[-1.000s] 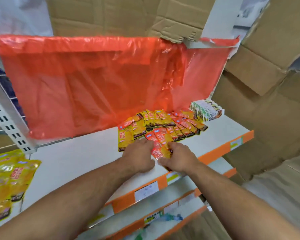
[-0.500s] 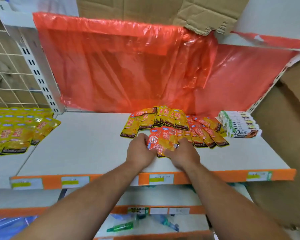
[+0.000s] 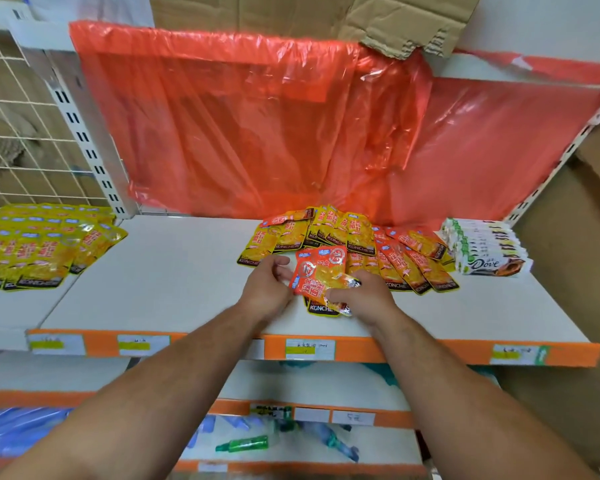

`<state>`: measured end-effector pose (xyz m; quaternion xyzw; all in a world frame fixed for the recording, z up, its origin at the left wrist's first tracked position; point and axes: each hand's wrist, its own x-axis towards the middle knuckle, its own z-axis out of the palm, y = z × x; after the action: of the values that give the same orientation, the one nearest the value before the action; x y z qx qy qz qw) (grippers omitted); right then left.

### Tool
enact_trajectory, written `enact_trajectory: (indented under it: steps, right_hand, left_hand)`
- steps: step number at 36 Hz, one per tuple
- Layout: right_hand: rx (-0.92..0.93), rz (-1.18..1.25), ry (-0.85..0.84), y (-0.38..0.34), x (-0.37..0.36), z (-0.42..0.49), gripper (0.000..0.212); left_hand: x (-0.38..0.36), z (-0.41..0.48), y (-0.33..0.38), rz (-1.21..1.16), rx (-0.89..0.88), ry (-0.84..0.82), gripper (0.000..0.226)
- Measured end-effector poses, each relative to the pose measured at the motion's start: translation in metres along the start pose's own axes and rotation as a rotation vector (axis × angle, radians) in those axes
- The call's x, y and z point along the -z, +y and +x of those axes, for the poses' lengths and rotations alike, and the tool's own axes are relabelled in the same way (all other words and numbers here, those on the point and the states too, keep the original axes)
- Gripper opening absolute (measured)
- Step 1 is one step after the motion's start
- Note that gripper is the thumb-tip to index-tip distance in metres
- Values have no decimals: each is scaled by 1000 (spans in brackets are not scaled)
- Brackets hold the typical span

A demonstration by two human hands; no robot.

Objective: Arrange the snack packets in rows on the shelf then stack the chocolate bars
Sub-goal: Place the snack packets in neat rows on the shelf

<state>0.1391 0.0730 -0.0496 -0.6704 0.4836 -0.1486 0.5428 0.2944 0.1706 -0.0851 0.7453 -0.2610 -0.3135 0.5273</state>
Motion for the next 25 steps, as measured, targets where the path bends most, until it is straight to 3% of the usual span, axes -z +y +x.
enact_trajectory:
  steps: [2, 4, 7, 10, 15, 17, 20, 25]
  right_hand:
    - [-17, 91, -18, 0, 2, 1, 60]
    - [-9, 131, -47, 1, 5, -2, 36]
    - [43, 202, -116, -5, 4, -14, 40]
    - [91, 247, -135, -2, -2, -11, 27]
    - [139, 116, -68, 8, -19, -5, 9]
    - [141, 99, -18, 9, -23, -4, 19]
    - [116, 134, 48, 14, -26, 2, 61]
    - [115, 136, 122, 19, -21, 5, 51]
  left_hand:
    - [1, -4, 5, -26, 20, -2, 52]
    - [3, -6, 7, -69, 44, -24, 54]
    - [6, -7, 8, -114, 31, -100, 41]
    - [12, -8, 7, -102, 23, -135, 28]
    - [16, -9, 8, -100, 44, -176, 13]
    - [16, -8, 8, -101, 61, -171, 29]
    - [17, -6, 6, -110, 80, -128, 28]
    - [14, -7, 9, -128, 84, -54, 25]
